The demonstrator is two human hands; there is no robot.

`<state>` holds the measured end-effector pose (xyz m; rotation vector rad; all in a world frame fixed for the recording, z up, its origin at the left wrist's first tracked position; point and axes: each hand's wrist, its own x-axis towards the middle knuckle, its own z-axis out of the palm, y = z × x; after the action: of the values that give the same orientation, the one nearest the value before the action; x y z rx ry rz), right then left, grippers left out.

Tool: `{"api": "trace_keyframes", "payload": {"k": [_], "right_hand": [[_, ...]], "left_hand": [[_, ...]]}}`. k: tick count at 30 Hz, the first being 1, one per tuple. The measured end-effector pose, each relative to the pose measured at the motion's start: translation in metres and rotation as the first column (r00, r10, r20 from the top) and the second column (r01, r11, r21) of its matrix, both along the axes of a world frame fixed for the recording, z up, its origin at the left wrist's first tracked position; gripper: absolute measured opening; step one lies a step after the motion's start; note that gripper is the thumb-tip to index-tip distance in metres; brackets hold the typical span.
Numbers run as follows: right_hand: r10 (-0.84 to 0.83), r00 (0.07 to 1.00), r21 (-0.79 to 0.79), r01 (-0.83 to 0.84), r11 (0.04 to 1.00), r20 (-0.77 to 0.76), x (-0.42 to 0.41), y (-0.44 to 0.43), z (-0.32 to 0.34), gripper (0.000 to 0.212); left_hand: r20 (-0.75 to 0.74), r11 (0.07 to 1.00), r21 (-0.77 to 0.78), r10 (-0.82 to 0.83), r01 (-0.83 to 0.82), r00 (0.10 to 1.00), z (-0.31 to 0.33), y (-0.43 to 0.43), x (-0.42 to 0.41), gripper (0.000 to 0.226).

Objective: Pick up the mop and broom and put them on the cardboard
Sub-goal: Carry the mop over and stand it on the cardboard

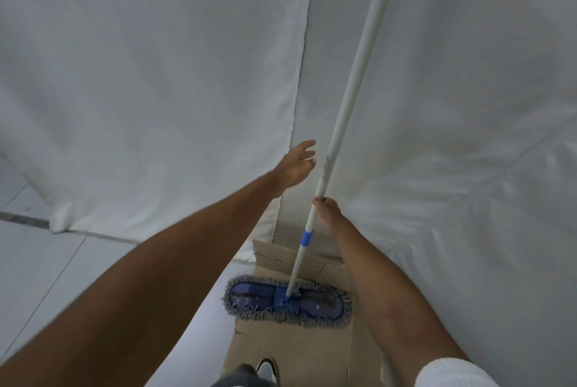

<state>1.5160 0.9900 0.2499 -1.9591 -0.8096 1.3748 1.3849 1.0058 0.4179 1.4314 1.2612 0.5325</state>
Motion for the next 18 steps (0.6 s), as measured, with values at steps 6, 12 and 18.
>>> {"api": "trace_keyframes", "payload": {"k": [6,12,18], "right_hand": [[-0.215,0.977,-0.028,0.215,0.976,0.014,-0.043,-0.016,0.017,0.067],[-0.069,0.865,0.594,-0.281,0.754,0.497,-0.155,-0.045,0.102,0.075],[-0.014,0.727,0.643,-0.599,0.477,0.687,-0.253,-0.04,0.207,0.075]], "left_hand": [[-0.219,0.986,0.167,0.054,-0.018,0.974,-0.002,-0.019,-0.048,0.054],[-0.612,0.779,0.615,0.37,0.125,0.699,0.03,-0.047,-0.149,0.066],[-0.577,0.583,0.804,0.714,0.119,0.396,0.118,-0.102,-0.305,0.066]]}}
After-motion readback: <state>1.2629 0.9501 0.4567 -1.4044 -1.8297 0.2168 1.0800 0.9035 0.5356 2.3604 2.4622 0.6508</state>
